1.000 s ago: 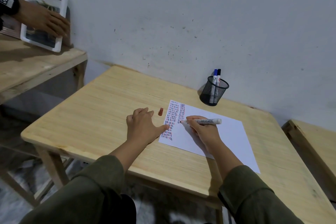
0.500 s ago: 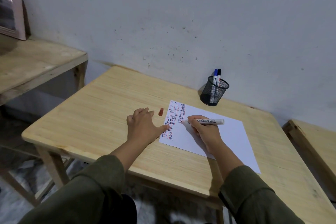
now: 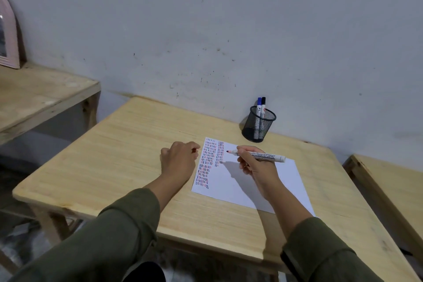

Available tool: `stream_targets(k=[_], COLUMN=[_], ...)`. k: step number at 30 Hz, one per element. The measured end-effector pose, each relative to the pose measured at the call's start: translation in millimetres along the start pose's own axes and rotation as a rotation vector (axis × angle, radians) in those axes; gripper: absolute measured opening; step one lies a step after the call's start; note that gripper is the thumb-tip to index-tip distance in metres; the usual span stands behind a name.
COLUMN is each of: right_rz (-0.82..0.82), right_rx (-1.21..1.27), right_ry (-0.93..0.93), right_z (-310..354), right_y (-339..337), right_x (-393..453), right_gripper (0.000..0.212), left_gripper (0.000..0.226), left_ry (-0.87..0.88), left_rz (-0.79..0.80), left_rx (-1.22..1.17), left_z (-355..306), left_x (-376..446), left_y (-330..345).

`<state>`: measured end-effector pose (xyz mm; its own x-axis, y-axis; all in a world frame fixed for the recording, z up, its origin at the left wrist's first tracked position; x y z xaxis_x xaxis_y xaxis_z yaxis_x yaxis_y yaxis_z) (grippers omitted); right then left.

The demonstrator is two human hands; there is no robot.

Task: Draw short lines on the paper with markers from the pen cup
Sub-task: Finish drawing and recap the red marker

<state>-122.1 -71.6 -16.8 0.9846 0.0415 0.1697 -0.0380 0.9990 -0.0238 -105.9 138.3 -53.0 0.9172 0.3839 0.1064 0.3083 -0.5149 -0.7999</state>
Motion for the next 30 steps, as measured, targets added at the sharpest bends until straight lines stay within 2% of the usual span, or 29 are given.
stream_targets(k=[2,4,7,11,20,24,30], right_rz=[0.01,0.017,0.029,0.043,0.032,0.028,0.08], right_rx=[0.017,0.04,0.055,0.013,-0.024,-0.061,-0.152], right_ry=[-0.019,-0.04,-0.083,-0.15,-0.21,-0.219,-0.256], right_z=[7,13,23,38,56,59,70], right_y=[-1,0,4,9,5,-2,-6], right_x=[0,-1,-2,-4,-8,-10,-15], right_gripper=[0.005,0.007,0.009,0.011,0.013,0.014,0.01], left_gripper=[0.029,0.022,0.012,0.01,0.019,0.008,0.012], left_ry=[-0.043,-0.127,-0.335,-0.486,-0.488,-0.449,-0.484], left_rz=[-0.031,-0.01,0.13,0.376,0.488,0.535,0.617], left_rx=[-0.034,-0.224,-0.783,-1.157,-1.175,-1.145,-1.088], left_z=[1,0,-10,-36,-67,-79,-90], left_x=[2,2,-3,-12,-31,-38,-48], left_y=[-4,-5,-1,4,-11,-12,-13])
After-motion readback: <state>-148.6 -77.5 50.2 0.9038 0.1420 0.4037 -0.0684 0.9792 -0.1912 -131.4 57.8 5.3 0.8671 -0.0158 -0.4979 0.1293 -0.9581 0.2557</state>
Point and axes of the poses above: each hand's wrist, its own x-axis towards the middle knuckle, its own y-axis out of the palm, z = x × y, the point moved 6 cm from there along x, towards the middle knuckle, and after that the axes turned 10 degrees about -y, right-handed, at the moved point
